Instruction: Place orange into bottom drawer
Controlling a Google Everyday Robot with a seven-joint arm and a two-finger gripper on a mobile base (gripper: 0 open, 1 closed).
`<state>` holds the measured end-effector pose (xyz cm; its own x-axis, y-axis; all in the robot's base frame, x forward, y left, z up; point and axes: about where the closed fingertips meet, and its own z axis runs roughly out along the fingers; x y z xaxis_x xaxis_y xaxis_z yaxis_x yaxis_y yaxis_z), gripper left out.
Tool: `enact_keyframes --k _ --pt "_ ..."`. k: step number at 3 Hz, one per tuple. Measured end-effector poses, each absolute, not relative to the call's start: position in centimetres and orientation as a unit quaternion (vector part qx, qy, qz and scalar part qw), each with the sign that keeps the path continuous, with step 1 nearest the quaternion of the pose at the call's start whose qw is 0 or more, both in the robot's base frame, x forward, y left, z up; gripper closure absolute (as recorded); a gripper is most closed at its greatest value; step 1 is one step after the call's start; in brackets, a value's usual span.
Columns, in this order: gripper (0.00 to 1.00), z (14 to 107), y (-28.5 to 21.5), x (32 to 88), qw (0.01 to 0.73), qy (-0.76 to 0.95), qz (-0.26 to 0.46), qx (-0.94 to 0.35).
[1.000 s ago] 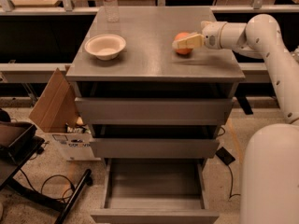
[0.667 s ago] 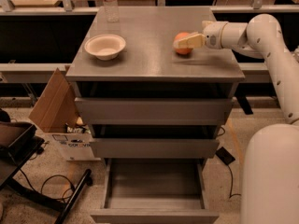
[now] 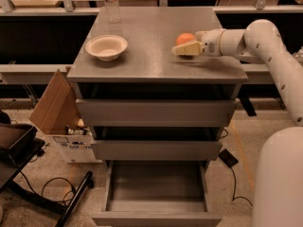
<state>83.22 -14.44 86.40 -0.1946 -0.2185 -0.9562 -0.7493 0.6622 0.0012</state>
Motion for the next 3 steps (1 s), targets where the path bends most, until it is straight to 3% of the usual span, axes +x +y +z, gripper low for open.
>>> enact_keyframes --k 3 --pt "0.96 85.65 -13.17 83.39 0.536 0.733 0.252 -0.335"
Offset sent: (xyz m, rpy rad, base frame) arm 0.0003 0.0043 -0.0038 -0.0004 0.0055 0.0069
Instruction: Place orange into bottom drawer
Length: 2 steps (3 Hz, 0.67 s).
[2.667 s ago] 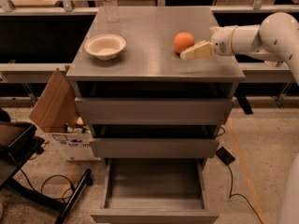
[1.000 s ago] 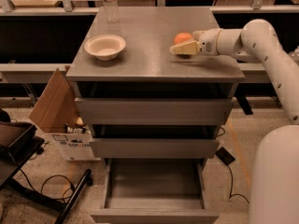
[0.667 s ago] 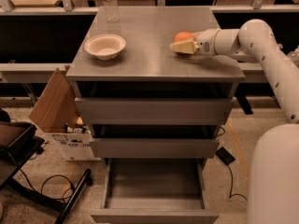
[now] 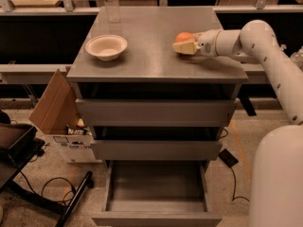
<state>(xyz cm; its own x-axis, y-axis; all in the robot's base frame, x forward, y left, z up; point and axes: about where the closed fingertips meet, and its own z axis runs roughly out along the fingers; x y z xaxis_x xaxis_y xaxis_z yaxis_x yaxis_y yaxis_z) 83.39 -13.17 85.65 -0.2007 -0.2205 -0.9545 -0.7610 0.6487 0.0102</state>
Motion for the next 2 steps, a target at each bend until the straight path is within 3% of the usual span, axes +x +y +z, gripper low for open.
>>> enact_keyframes --k 2 --pt "1.0 91.8 -14.3 80.7 0.568 0.716 0.217 -0.343"
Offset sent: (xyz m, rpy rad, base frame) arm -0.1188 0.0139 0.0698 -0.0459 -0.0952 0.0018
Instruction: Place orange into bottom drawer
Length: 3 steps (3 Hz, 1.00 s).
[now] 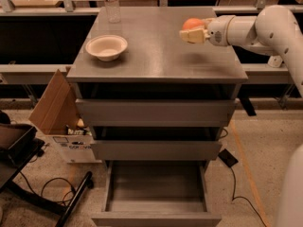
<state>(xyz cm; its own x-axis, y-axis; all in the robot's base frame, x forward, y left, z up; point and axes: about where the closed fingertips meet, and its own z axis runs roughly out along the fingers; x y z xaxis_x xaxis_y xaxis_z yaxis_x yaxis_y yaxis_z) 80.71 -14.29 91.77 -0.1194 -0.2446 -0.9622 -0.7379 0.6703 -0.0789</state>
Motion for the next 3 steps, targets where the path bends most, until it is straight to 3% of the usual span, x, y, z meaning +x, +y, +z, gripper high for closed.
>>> enact_keyframes --k 2,3 --pt "1.0 97.6 -15.6 68.0 0.603 0.697 0.209 -0.328" --pt "1.0 89.5 -14.2 60.3 0.557 0.707 0.276 -0.339"
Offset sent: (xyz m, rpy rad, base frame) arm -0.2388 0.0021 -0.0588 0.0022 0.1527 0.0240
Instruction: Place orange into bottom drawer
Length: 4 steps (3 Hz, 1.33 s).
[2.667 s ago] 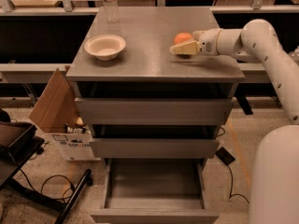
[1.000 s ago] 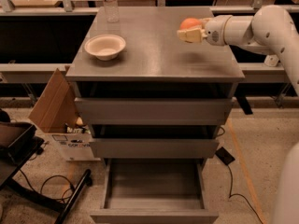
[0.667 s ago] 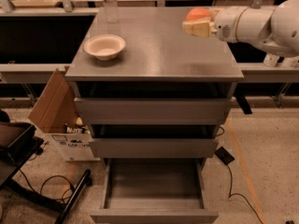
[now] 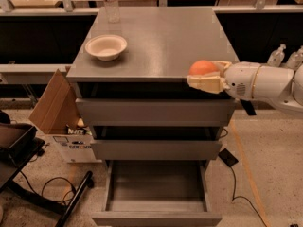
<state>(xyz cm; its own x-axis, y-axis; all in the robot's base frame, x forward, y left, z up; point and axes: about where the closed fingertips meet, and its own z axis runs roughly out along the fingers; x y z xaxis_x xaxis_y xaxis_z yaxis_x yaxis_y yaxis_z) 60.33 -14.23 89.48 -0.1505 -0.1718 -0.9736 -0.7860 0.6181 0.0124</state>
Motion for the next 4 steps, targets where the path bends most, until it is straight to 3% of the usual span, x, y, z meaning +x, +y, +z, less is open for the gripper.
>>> enact_keyframes --k 2,4 --pt "1.0 88.3 -13.7 60.1 0.55 0.711 0.283 -0.334" --pt "1.0 78.2 -13.6 53.8 0.538 0.735 0.309 -0.275"
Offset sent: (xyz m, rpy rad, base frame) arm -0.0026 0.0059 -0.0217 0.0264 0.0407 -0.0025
